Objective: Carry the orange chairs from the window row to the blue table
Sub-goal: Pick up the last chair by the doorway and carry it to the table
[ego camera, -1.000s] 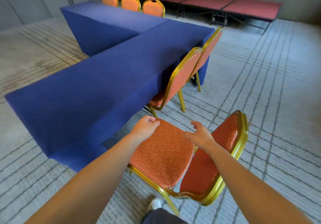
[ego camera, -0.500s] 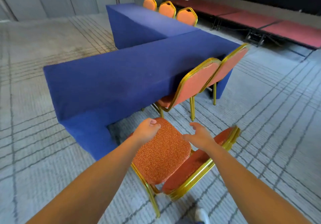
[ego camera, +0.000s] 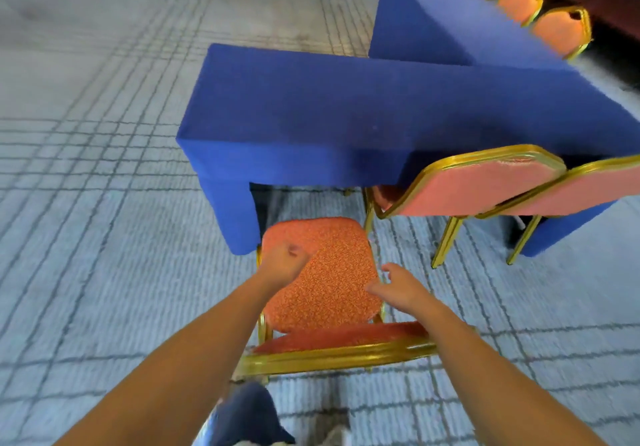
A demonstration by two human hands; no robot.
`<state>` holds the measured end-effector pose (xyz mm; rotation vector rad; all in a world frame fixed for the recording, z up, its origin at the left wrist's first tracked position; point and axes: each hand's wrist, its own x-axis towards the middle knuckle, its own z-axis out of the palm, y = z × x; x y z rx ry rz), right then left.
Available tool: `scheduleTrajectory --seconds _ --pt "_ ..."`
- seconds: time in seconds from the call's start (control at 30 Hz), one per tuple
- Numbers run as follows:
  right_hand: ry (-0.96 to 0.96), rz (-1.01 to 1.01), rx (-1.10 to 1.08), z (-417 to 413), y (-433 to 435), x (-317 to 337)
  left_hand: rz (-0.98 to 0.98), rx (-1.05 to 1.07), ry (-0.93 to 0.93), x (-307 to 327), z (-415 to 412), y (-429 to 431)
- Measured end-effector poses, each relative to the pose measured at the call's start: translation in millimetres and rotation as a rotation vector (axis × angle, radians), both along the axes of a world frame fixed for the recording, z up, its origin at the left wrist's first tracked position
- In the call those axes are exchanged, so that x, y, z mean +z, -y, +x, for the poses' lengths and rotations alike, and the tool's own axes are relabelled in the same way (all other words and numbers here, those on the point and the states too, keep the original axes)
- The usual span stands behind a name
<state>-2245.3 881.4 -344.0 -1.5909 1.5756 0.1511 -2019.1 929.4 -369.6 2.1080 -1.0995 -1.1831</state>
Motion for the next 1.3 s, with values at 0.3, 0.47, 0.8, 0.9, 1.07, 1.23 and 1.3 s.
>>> scheduleTrajectory --seconds 0.3,0.47,0.8,0.9,1.07,1.23,1.3 --pt "-0.106 0.188 0.125 -19 42 -61 0.336 0.139 -0.045 -66 2 -21" --pt "-0.165 0.251 0.213 -26 66 -90 0.545 0.088 -0.073 -109 11 -17" --pt "-0.369 0.495 0.252 -52 78 -141 0.864 0.027 -0.031 -150 -1 -31" --pt "-0.371 0.598 0.244 -52 80 -151 0.962 -0.015 -0.036 -152 0 -34" --pt "-0.421 0.73 0.201 -60 96 -166 1.054 -0.094 -0.019 -159 3 -34" --pt "-0.448 0.833 0.184 -56 107 -176 1.186 -0.168 -0.04 -137 17 -13" --pt "-0.435 0.894 0.187 -49 116 -173 1.249 -0.139 -0.112 -130 26 -6"
